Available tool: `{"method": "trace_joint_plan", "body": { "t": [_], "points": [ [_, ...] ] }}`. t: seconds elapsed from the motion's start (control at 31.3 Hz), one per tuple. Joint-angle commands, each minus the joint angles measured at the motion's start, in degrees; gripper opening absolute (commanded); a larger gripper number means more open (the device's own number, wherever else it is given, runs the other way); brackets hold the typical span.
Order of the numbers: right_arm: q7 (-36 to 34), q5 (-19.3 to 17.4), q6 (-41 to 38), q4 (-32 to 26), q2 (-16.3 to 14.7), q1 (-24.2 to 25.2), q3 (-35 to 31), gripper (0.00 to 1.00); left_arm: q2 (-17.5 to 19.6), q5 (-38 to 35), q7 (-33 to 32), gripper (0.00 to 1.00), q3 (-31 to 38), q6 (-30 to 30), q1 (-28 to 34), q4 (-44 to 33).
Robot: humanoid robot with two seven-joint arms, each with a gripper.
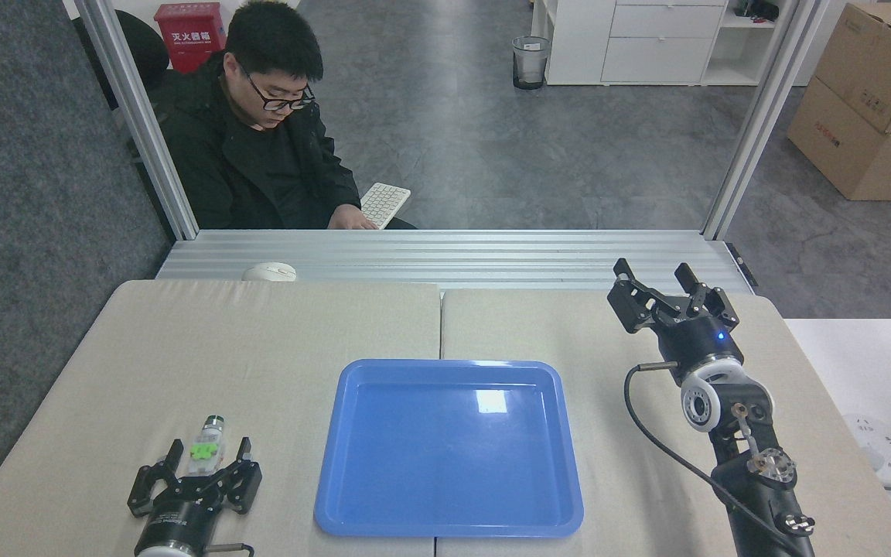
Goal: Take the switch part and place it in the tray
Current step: 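Carry the switch part with the left gripper over the blue tray, then release the switch part into the tray and lift the left gripper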
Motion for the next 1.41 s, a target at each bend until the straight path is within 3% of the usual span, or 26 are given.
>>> {"method": "trace_joint_plan", "body": {
  "t": [0.0,0.1,0.13,0.19,0.22,0.45,0.64,0.83,0.93,1.05,1.12,1.21,1.37],
  "points": [
    [0.0,0.0,0.0,0.0,0.0,0.0,0.0,1.00,-0.1,-0.1,0.6,0.98,-1.5,0.1,0.1,6.3],
    [0.0,0.0,0.0,0.0,0.0,0.0,0.0,1.00,0.0,-0.7,1.2,0.72,-1.5,0.0,0.1,6.1],
    [0.0,0.0,0.0,0.0,0.0,0.0,0.0,1.00,0.1,-1.6,1.2,0.57,-1.5,-0.3,0.3,5.8],
    [0.0,0.0,0.0,0.0,0.0,0.0,0.0,1.00,0.3,-3.9,1.3,0.12,-1.6,-0.8,0.6,4.7],
    [0.0,0.0,0.0,0.0,0.0,0.0,0.0,1.00,0.3,-5.4,1.3,0.00,-1.6,-0.9,0.6,4.4],
    [0.0,0.0,0.0,0.0,0.0,0.0,0.0,1.00,0.6,-6.2,1.3,0.00,-0.6,-0.2,0.0,0.1],
    [0.0,0.0,0.0,0.0,0.0,0.0,0.0,1.00,0.7,-5.9,0.6,0.00,0.2,-1.5,-0.4,-14.6],
    [0.0,0.0,0.0,0.0,-0.1,0.0,0.1,1.00,-2.3,-6.0,-2.0,0.00,-0.9,-11.1,-2.7,-27.4],
    [0.0,0.0,0.0,0.0,-0.2,0.0,0.0,1.00,-5.7,-6.9,-5.1,0.00,-4.4,-16.0,-5.0,-27.2],
    [0.0,0.0,0.0,0.0,-0.1,0.0,0.0,1.00,-6.4,-8.4,-10.0,0.00,-12.6,-18.3,-6.7,-21.9],
    [0.0,0.0,0.0,0.0,0.0,0.0,0.0,1.00,-6.9,-13.2,-13.7,0.00,-16.5,-18.0,-7.8,-17.1],
    [0.0,0.0,0.0,0.0,0.0,0.0,0.0,1.00,-9.6,-19.5,-15.9,0.00,-17.5,-18.0,-8.0,-12.4],
    [0.0,0.0,0.0,0.0,0.0,0.0,0.0,1.00,-10.6,-20.0,-16.3,0.00,-17.9,-18.5,-7.8,-11.6]
  ]
}}
